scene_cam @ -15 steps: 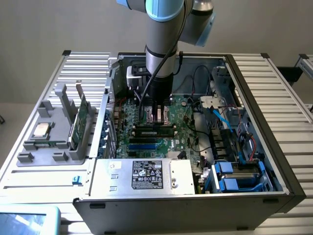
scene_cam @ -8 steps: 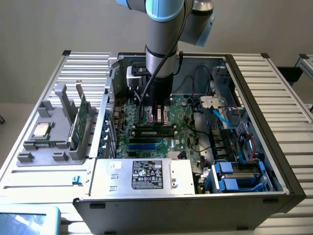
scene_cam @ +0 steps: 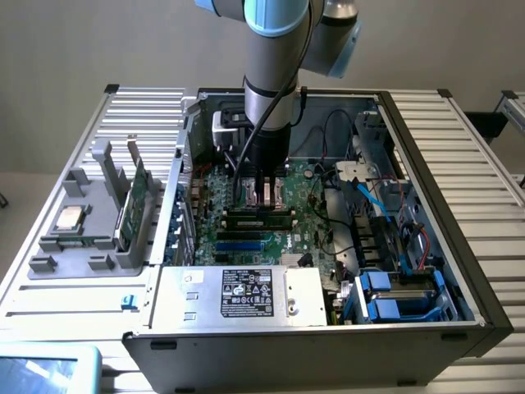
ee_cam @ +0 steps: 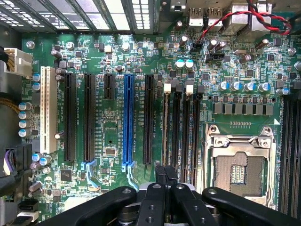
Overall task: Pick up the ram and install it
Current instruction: 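Press down the ram until it locks into place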
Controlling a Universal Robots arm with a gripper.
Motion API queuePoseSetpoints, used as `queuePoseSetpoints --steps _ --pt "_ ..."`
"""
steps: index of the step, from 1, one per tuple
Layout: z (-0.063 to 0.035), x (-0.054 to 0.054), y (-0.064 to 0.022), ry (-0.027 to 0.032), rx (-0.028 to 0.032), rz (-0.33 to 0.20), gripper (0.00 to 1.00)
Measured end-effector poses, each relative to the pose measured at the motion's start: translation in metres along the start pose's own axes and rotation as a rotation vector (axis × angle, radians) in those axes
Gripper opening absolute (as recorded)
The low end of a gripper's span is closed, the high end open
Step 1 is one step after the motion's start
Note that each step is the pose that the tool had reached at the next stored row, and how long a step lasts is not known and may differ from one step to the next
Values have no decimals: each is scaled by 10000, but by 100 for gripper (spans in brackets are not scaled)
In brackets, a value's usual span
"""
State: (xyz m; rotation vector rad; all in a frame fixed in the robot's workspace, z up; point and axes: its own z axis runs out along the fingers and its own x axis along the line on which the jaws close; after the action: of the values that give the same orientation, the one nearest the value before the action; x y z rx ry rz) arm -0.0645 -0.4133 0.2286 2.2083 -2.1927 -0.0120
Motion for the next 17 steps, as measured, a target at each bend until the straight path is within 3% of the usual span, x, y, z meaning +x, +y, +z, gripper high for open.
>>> queuePoseSetpoints --steps 17 --pt "40 0 -1 1 -2 0 9"
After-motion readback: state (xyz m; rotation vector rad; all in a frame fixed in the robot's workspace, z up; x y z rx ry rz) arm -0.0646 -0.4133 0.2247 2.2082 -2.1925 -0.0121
